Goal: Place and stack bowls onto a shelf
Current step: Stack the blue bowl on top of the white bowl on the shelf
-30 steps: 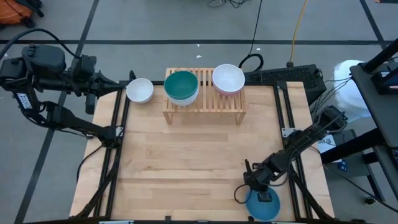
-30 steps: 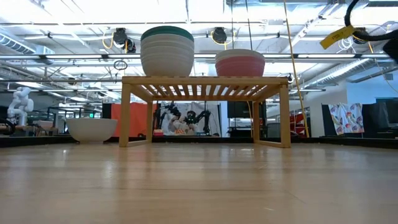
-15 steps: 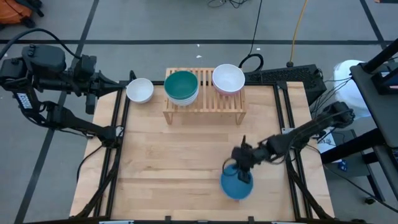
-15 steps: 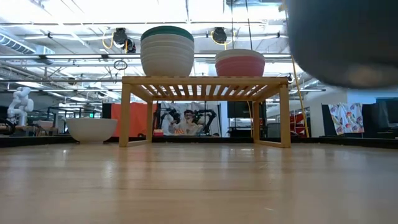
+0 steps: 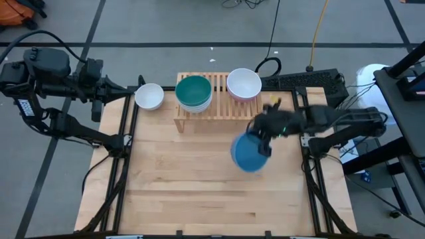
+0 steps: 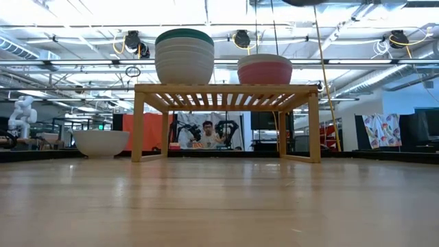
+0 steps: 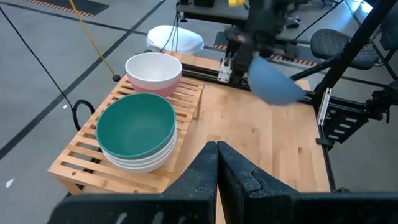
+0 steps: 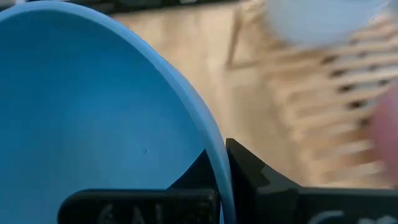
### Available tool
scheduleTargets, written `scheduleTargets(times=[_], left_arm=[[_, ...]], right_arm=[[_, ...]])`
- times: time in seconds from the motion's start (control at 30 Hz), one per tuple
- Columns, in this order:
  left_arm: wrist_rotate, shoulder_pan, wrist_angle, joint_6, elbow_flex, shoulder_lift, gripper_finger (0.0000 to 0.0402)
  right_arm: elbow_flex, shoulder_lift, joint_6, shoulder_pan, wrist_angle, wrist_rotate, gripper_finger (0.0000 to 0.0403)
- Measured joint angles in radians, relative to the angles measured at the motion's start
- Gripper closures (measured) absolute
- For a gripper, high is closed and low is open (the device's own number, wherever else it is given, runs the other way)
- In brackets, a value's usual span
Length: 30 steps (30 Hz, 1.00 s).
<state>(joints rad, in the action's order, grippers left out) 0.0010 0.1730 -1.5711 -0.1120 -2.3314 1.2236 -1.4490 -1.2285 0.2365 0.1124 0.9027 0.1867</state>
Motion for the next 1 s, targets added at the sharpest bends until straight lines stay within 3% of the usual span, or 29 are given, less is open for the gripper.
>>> scheduleTargets(times=[0.23, 0.6, 0.87, 1.0], left_arm=[[-0.001, 0.0, 0.0, -0.002, 0.0, 0.0, 0.0396], [-0.01, 0.0, 0.0, 0.002, 0.0, 0.025, 0.0396], [-0.011, 0.0, 0.0, 0.018, 0.0, 0.066, 0.0396], [-0.011, 0.0, 0.0, 0.071, 0.0, 0.08, 0.0396]], right_arm=[[-0.193, -0.005, -0.267, -0.184, 0.088, 0.0, 0.0403], [-0.386, -0.097, -0.592, -0.506, 0.026, -0.005, 0.0403], [-0.517, -0.254, -0.659, -0.691, -0.044, -0.252, 0.0403], [-0.569, -0.337, -0.653, -0.767, -0.079, -0.294, 0.0403]])
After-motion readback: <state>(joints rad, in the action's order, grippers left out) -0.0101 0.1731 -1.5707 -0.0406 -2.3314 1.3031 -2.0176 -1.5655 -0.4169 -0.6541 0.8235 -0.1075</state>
